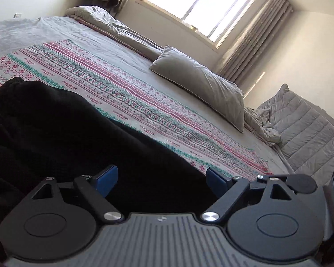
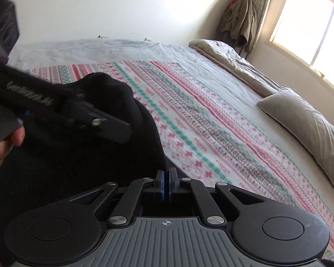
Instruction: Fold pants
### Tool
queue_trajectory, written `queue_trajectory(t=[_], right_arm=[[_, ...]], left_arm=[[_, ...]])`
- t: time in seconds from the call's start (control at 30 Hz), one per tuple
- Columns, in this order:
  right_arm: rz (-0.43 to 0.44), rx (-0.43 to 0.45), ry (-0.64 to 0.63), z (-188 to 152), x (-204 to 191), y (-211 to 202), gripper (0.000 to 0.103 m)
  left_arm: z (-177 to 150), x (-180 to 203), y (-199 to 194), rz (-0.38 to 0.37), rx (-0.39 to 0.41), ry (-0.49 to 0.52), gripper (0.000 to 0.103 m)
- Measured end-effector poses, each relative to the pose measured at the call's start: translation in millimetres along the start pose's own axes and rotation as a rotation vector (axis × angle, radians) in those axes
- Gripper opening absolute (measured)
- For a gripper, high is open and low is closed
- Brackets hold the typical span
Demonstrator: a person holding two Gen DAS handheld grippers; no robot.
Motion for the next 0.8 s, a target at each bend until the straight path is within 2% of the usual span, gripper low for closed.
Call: queue_trajectory(t=[0.13, 0.3, 0.47, 0.53, 0.57, 0.63, 0.67, 0.7, 0.8], right_arm=[[0.007, -0.032, 0.019, -35, -27, -4, 0.003], [-0.024, -0.089, 0.093, -68, -35, 18, 0.004], [-0.017, -0.092, 0.193, -62, -23, 7, 0.016], [-0.031, -0.097, 0.233, -60, -4, -9, 0.026], [-0.059, -0.097, 0.255, -60, 10, -17, 0.029], [-0.134, -0.086, 0.323, -62, 43, -36, 0.055], [-0.18, -0.072, 0.365, -64, 61, -46, 0.061], [-0.235, -0.058, 0.408, -68, 82, -57, 0.064], [-0.419, -0.062, 0.52, -92, 142, -80, 0.064]], left_arm=[[-10, 3, 7, 0.085, -0.006, 0.09, 0.094], [-21, 2, 26, 0.215, -0.036, 0.204, 0.089], [-31, -10, 38, 0.285, -0.081, 0.214, 0.072], [-34, -13, 38, 0.297, -0.086, 0.2, 0.066], [-33, -14, 38, 0.302, -0.083, 0.2, 0.064], [-33, -13, 36, 0.31, -0.076, 0.211, 0.054], [-33, -13, 36, 0.315, -0.075, 0.213, 0.051], [-33, -13, 35, 0.317, -0.075, 0.211, 0.044], [-35, -11, 35, 0.309, -0.087, 0.188, 0.03]])
Point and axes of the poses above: each gripper's, at about its wrist camera, not at the fingertips, and y roughly the way its jaws point, x to its right, z to its top, the point moved 10 cm from there along y, roughly the way its jaws point, and after that the axes turned 12 degrees about x, right-handed, at the moved point
